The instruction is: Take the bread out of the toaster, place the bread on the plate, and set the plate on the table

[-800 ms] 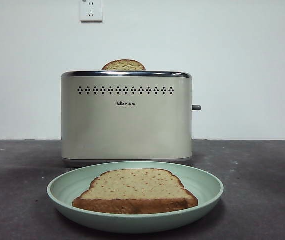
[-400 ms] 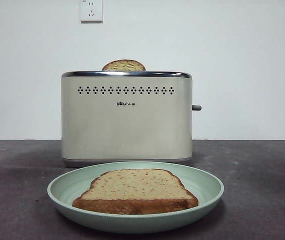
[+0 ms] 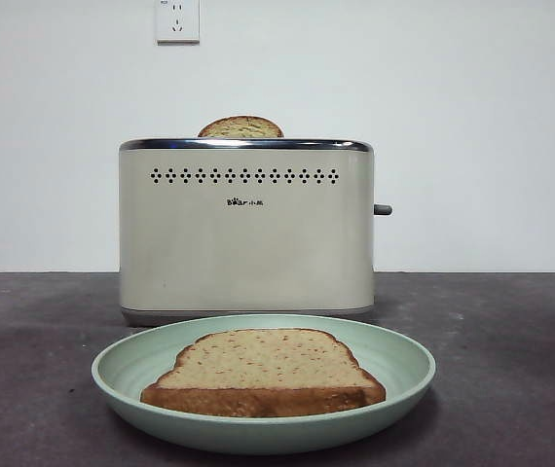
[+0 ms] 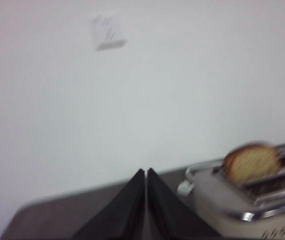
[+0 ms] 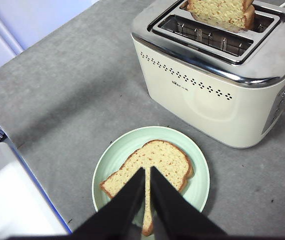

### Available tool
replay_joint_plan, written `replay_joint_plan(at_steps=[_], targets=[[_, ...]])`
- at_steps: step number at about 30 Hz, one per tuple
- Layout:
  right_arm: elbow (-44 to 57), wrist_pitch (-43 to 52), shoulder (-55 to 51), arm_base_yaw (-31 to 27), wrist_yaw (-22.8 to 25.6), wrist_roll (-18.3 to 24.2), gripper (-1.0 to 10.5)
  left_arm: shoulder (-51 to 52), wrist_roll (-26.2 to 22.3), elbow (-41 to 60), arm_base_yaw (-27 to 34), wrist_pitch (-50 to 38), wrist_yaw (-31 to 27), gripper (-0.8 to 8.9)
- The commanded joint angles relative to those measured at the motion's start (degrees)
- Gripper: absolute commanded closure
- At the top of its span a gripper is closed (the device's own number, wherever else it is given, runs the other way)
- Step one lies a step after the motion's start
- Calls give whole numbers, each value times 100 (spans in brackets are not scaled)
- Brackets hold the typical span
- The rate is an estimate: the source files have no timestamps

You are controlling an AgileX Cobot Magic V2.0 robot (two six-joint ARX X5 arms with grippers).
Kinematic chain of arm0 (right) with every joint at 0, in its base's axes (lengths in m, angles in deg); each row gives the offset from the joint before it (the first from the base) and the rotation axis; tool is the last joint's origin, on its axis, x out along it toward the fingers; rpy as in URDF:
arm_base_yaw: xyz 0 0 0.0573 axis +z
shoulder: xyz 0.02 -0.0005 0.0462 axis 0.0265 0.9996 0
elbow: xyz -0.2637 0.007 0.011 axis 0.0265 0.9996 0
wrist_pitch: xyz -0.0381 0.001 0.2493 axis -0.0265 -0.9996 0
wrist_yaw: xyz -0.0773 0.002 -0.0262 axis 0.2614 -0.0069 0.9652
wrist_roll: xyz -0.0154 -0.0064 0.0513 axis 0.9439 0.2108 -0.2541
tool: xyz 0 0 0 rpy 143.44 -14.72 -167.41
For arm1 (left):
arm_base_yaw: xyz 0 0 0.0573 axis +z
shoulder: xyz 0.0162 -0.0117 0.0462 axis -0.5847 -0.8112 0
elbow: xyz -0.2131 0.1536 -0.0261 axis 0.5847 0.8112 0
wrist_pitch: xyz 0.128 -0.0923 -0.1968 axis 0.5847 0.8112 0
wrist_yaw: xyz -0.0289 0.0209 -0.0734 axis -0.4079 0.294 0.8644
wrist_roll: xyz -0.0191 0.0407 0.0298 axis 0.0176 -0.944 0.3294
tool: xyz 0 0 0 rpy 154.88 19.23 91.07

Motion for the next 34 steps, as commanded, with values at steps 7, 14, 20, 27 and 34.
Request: replay_joint_plan(at_steps=[7,14,20,27,34], targets=[[-48,48,15,57,4,-39,943,894,393,1515,46,-105,-348,806],[-48,48,15,57,4,-39,943,1394,640,2389,70,-15,-391,806],[-48,48,15,57,4,-39,943,1670,643,2848,70,-13,-407,806],[-50,50,17,57,4,-39,943,1952,673,3060,68,505,-407,806],[-50,48,15,57,4,-39,943,1952,1121,3060,68,981,-404,806]])
